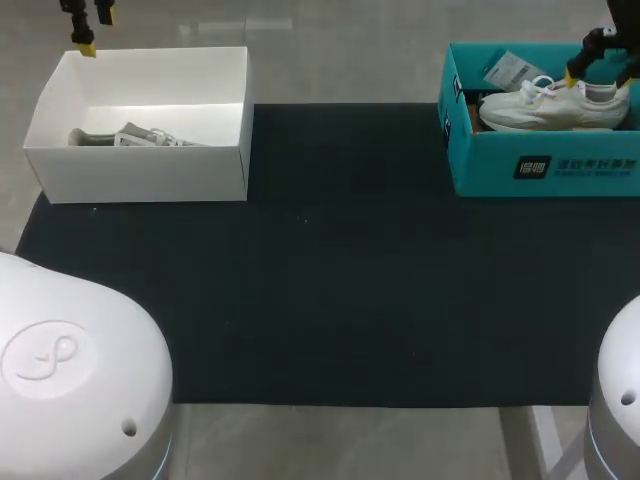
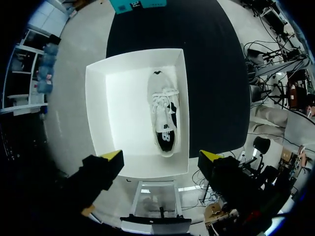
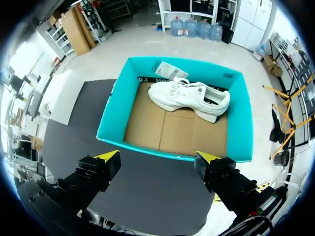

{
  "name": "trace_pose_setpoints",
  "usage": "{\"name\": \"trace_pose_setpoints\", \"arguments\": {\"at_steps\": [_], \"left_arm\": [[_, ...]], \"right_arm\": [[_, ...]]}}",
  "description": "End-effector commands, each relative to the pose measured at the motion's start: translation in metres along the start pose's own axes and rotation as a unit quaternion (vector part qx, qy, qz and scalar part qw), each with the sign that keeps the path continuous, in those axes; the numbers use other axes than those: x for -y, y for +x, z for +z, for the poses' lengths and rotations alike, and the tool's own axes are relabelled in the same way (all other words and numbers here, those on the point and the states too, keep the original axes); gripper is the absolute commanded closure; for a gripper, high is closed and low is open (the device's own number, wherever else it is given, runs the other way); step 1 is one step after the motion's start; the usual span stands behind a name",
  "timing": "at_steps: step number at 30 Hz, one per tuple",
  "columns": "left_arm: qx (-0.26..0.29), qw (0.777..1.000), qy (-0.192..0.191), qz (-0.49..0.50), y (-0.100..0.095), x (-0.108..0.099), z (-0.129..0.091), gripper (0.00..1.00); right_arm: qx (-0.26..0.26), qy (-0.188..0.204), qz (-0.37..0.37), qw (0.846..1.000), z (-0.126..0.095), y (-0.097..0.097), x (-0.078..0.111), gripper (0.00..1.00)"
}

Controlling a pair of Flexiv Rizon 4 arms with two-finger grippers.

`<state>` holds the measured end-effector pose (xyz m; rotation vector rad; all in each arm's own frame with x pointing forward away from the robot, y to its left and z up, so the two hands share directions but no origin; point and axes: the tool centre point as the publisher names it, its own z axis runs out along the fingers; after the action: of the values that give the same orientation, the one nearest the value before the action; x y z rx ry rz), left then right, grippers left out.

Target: Take the shoe out of the shoebox, open the shoe tongue, remove and reinsert the insole, then place the shoe into the shoebox

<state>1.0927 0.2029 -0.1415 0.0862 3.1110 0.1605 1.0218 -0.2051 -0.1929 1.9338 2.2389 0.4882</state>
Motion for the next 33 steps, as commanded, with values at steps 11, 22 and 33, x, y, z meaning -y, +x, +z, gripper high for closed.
{"name": "trace_pose_setpoints", "arguments": {"at_steps": [11,22,33], "left_arm": [[0.001,1.0,-0.001,0.001,0.001,0.0,0.0,0.0],[0.001,1.0,-0.001,0.001,0.001,0.0,0.0,0.0],[0.001,1.0,-0.001,0.001,0.001,0.0,0.0,0.0]], "right_arm": [[0.049,0.055,0.081,0.994,0.053,-0.063,-0.05,0.0],[0.078,0.119,0.1,0.985,0.091,-0.11,-0.06,0.0],[0.094,0.136,0.112,0.98,0.119,-0.145,-0.075,0.0]]}}
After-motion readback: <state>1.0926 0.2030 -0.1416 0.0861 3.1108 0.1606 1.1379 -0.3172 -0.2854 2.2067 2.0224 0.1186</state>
